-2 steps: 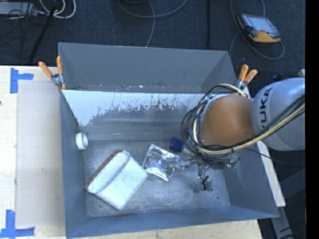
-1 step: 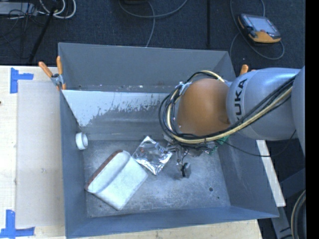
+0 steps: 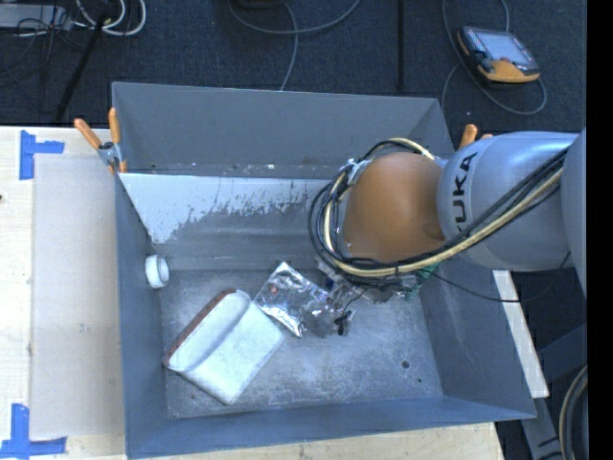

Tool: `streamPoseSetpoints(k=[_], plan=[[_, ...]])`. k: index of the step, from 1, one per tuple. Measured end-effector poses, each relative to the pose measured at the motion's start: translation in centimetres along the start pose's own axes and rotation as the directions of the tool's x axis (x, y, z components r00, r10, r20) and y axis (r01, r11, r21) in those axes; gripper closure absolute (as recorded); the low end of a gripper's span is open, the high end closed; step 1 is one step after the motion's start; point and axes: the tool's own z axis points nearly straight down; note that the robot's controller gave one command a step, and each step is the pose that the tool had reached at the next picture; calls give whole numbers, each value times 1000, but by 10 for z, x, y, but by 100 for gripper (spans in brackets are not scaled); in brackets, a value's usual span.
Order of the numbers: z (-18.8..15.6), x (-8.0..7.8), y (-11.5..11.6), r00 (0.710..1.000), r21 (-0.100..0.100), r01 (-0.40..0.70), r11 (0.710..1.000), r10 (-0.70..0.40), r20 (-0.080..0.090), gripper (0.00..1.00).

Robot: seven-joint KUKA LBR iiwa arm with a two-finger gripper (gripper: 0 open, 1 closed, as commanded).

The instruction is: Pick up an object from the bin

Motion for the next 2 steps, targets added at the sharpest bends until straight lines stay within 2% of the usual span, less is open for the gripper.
streamPoseSetpoints(k=[1,2], plan=[[0,0,0,1000,0,-2,1000,2,0,0],[7,-19,-32,998,3,70,998,-70,1,0]])
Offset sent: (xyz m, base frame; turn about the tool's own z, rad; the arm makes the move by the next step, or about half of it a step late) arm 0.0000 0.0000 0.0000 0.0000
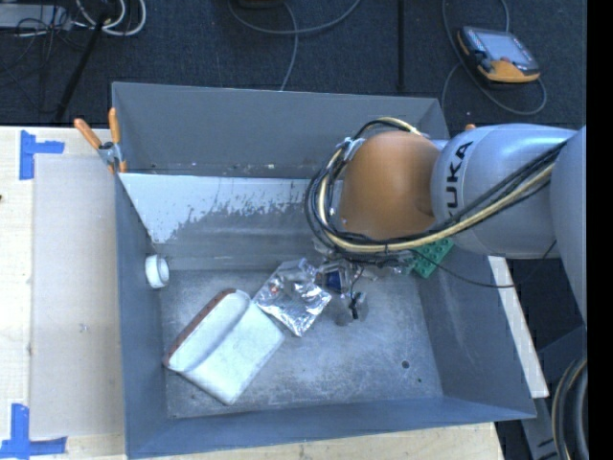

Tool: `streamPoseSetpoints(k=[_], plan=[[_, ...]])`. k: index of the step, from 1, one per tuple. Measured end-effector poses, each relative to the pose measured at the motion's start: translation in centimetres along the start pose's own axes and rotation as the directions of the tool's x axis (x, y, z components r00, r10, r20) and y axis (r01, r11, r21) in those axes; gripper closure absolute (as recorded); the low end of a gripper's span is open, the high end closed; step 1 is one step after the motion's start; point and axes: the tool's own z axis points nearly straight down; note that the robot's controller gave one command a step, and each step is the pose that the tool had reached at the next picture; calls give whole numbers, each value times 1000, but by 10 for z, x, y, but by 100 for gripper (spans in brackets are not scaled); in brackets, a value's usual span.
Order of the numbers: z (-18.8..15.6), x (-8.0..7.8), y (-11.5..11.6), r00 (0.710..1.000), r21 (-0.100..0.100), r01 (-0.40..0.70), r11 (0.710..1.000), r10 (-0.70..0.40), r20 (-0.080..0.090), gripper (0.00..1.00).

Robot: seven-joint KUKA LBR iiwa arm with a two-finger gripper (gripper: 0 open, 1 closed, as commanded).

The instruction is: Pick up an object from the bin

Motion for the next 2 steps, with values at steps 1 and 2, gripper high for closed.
streamPoseSetpoints(k=[1,2], plan=[[0,1,0,1000,-3,-5,1000,5,0,100],[0,1,0,1000,-3,-6,1000,6,0,100]])
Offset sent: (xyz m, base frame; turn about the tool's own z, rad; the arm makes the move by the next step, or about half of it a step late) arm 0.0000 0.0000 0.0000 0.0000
